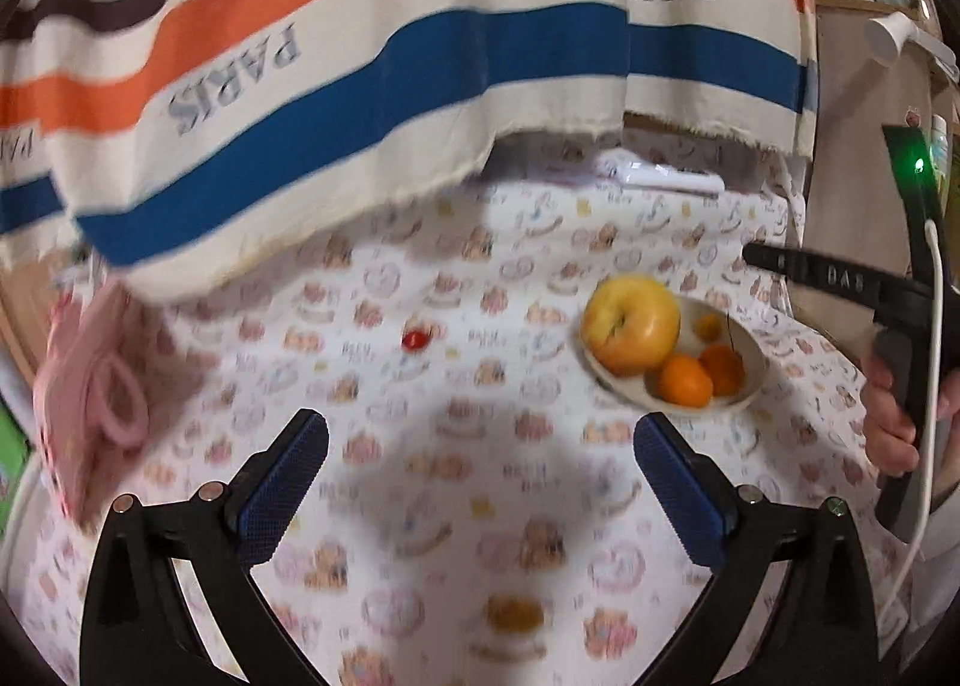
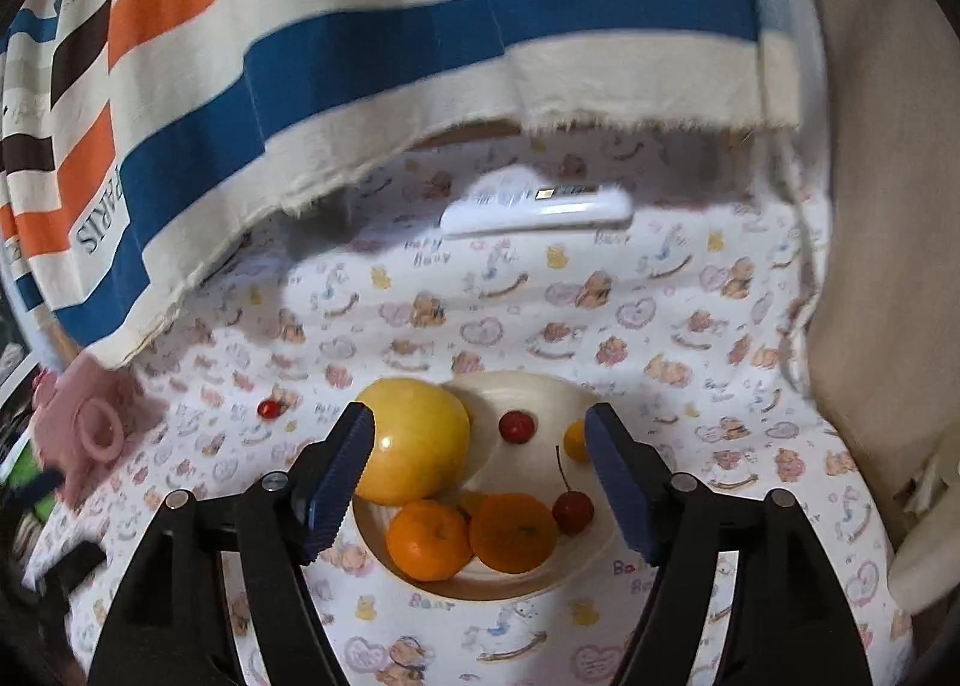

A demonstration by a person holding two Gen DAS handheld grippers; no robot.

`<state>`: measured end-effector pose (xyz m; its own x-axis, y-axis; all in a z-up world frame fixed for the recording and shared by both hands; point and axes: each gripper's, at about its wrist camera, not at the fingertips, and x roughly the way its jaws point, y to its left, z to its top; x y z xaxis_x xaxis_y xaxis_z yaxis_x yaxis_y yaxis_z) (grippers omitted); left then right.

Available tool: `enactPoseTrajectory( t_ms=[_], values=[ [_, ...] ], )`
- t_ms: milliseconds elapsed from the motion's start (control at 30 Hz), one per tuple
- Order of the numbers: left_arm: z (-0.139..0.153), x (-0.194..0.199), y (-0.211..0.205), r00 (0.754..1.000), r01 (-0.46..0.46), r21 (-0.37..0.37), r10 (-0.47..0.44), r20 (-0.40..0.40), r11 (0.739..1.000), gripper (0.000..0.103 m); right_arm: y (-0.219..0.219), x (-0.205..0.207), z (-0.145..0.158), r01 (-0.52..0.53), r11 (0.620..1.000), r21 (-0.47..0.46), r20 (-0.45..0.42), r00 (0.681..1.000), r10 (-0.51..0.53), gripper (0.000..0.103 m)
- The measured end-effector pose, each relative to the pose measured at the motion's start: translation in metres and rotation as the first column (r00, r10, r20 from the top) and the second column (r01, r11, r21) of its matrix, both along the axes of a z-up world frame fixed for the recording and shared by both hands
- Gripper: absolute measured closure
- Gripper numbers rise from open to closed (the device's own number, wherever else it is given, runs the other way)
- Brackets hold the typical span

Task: Organize fruits
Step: 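Lift both open tools up and away from the plate, then move the left tool to the small yellow fruit and close on it, then lift the yellow fruit with the left tool while the right tool moves to a red cherry tomato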

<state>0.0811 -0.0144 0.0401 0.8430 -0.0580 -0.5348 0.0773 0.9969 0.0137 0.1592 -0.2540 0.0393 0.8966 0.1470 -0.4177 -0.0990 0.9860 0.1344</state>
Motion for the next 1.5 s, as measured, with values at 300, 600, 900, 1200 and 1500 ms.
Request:
enactPoseTrajectory(
  t_ms=[300, 600, 900, 1200, 1500],
  values=[
    [-0.038, -0.027, 0.010, 0.998, 0.001, -0.060, -0.005, -0.069, 0.998, 0.002, 0.043, -0.063, -0.037, -0.133, 0.989, -0.061, -0.087, 0.988, 0.128, 0.028],
    [-0.068, -0.036, 0.005, 0.993, -0.013, -0.083, 0.003, -0.122, 0.996, 0.017, 0.068, -0.106, -0.069, -0.189, 0.977, -0.103, -0.088, 0.980, 0.181, 0.019],
    [-0.079, -0.027, -0.004, 0.982, 0.022, -0.078, -0.036, -0.183, 0.997, 0.043, 0.066, -0.099, -0.059, -0.173, 0.979, -0.110, -0.081, 0.983, 0.164, 0.018],
    [-0.085, -0.020, -0.004, 0.973, 0.033, -0.086, -0.051, -0.224, 0.996, 0.079, 0.063, -0.095, -0.065, -0.160, 0.981, -0.109, -0.107, 0.983, 0.149, 0.017],
    [-0.042, -0.022, 0.003, 0.993, 0.062, -0.056, -0.067, -0.099, 0.997, 0.080, 0.071, -0.093, -0.039, -0.136, 0.979, -0.149, -0.038, 0.991, 0.132, 0.017]
  ],
)
